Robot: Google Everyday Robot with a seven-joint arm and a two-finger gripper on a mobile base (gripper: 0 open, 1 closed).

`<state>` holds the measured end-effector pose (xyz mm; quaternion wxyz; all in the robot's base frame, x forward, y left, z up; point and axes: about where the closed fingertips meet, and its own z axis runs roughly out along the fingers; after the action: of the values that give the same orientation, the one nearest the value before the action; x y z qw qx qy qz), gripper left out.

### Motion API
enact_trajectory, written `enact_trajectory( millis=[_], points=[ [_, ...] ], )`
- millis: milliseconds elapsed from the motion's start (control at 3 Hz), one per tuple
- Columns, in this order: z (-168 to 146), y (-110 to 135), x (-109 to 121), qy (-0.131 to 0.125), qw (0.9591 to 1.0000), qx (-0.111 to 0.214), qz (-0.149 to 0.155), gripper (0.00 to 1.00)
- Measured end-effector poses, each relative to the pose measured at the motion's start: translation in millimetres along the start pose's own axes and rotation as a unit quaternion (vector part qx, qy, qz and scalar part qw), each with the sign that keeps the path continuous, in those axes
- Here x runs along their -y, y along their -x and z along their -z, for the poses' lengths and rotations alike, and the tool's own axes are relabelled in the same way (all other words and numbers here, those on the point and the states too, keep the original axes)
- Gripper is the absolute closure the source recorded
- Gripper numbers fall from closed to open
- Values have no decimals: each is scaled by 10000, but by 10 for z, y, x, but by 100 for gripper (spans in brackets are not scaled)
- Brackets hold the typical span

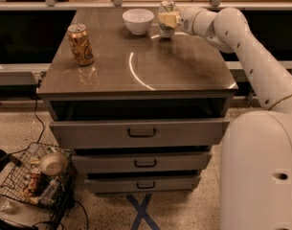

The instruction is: Move 7up can near white bowl

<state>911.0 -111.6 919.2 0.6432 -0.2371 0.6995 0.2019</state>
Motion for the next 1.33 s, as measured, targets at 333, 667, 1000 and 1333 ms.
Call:
enact_trajectory(
  millis=[333, 667, 1000, 1333],
  points=[
    [-153, -115, 45, -4, 9999, -89, -108, 100],
    [-170, -122, 38, 2, 9999, -93, -111, 83],
    [-204, -137, 5, 30, 9999, -100, -119, 51],
    [-226, -147, -17, 47, 9999, -105, -123, 28]
  ],
)
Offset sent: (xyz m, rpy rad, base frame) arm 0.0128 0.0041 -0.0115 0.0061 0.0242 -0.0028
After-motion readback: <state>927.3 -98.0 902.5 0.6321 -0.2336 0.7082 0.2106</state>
